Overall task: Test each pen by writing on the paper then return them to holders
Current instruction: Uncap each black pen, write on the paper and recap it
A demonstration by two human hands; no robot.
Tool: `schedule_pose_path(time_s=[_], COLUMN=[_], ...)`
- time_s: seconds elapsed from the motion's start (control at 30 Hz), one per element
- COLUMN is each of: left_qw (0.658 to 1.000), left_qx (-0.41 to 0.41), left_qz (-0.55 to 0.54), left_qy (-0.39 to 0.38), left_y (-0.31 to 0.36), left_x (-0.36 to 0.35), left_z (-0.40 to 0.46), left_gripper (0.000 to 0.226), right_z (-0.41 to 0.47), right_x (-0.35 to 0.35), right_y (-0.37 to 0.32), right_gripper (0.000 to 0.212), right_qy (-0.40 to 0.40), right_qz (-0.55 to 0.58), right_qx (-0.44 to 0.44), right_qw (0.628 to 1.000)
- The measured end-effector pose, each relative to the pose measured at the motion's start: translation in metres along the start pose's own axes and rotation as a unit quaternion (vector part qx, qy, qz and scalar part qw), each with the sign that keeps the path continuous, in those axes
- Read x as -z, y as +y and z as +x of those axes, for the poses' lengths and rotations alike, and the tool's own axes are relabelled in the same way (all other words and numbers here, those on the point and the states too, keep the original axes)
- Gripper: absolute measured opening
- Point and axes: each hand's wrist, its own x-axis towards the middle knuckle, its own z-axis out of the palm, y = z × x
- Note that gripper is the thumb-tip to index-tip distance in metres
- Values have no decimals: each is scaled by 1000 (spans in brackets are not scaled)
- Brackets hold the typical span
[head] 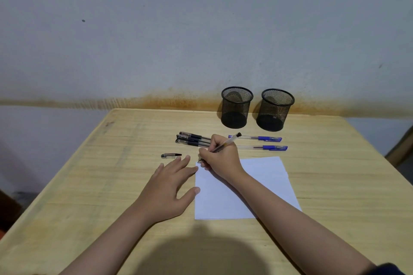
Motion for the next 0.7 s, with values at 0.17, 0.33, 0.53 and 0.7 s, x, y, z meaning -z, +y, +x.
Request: schedule_pose_path(time_s=[0.17, 0.33, 0.53, 0.7], left_qw=[1000, 1000, 1000, 1000], left_qx=[0, 1, 2, 2], left_qz=[2, 7, 1, -4], left_qy=[-5, -9, -17, -19], left_y=[1, 2, 1, 1], left_x=[1, 1, 1, 1], left_z=[0, -1, -1, -1], left_gripper=[64, 64, 64, 64], right_z=[1, 1, 1, 0], right_x=[1, -1, 0, 1], right_y=[0, 0, -2, -2], right_gripper=[24, 27, 25, 30], right_qy=[-8, 8, -4, 17], right_qz=[-11, -23, -16, -13], right_qx=[-1, -9, -13, -8], right_qw=[1000, 1000, 1000, 1000])
